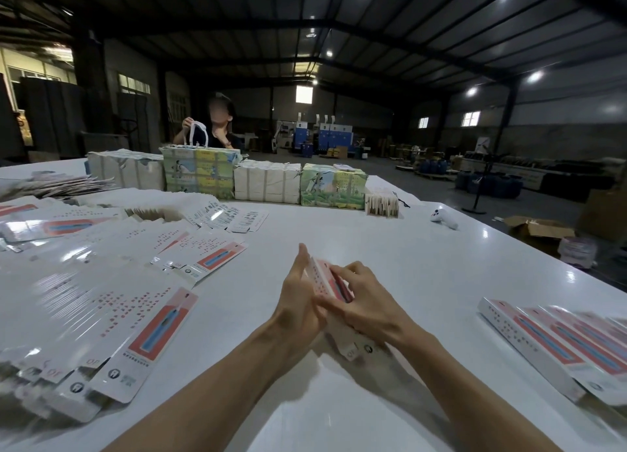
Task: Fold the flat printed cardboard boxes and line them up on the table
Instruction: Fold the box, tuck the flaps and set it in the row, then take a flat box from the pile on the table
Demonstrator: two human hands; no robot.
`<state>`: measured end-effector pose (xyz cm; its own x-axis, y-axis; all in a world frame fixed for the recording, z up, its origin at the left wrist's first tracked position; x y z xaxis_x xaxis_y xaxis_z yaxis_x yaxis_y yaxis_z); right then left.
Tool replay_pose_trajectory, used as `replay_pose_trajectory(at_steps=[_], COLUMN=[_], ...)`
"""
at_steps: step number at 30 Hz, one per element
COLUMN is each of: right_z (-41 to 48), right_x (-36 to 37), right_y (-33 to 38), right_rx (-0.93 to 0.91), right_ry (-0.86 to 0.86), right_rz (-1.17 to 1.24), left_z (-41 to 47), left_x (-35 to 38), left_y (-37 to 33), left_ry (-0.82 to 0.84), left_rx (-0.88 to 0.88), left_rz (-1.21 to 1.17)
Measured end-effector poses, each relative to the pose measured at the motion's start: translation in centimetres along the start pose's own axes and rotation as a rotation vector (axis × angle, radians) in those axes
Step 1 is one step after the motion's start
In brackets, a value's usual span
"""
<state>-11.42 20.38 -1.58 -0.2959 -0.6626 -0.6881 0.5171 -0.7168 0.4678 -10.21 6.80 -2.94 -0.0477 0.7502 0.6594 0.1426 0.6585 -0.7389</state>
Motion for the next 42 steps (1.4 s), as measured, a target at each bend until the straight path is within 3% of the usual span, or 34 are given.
replay_pose_trajectory(at_steps=[7, 11, 14, 17, 22, 31, 35, 39, 42], right_z=[-0.2, -0.5, -1.9, -4.9, -9.0, -11.9, -10.4, -5.6, -1.9], right_x=[-1.7, -4.5, -8.0, -10.7, -12.7, -16.5, -15.6, -11.4, -7.2], right_y=[0.2, -2.3, -5.4, -8.4, -11.4, -12.3, -11.2, -7.8, -4.8], right_rx=[-0.098, 0.001, 0.162, 0.271, 0.249, 0.312, 0.273, 0.127, 0.057], right_ry=[-0.058, -0.073, -0.086, -0.084, 0.007, 0.026, -0.074, -0.159, -0.2], right_rz=[-0.075, -0.343, -0.549, -0.708, -1.089, -1.144, -1.142, -0.934, -0.68], left_z=[0.4, 1.3, 1.6, 1.4, 1.5, 1.4, 0.7, -0.1, -0.2], left_x=[-0.1, -0.8, -1.0, -0.9, -0.9, -1.2, -0.9, -0.7, -1.1], left_y=[0.5, 1.2, 1.4, 1.4, 1.3, 1.1, 0.8, 0.4, -0.2], left_ry=[-0.005, -0.121, -0.05, -0.033, 0.001, 0.002, 0.022, 0.026, -0.062], left_rx=[-0.046, 0.143, 0.235, 0.221, 0.238, 0.245, 0.256, 0.265, 0.218], left_rz=[0.073, 0.414, 0.617, 0.672, 0.69, 0.703, 0.765, 0.806, 0.794])
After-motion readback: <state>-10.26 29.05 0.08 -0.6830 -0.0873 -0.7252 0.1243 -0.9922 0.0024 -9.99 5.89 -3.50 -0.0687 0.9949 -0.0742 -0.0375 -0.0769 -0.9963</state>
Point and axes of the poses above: each hand's wrist, its own z-axis towards the middle knuckle, its own x-axis out of the palm, y = z × x, the point moved 3 cm from there along z, towards the middle knuckle, and after that the axes turned 13 degrees about -y, right-handed, at the moved point
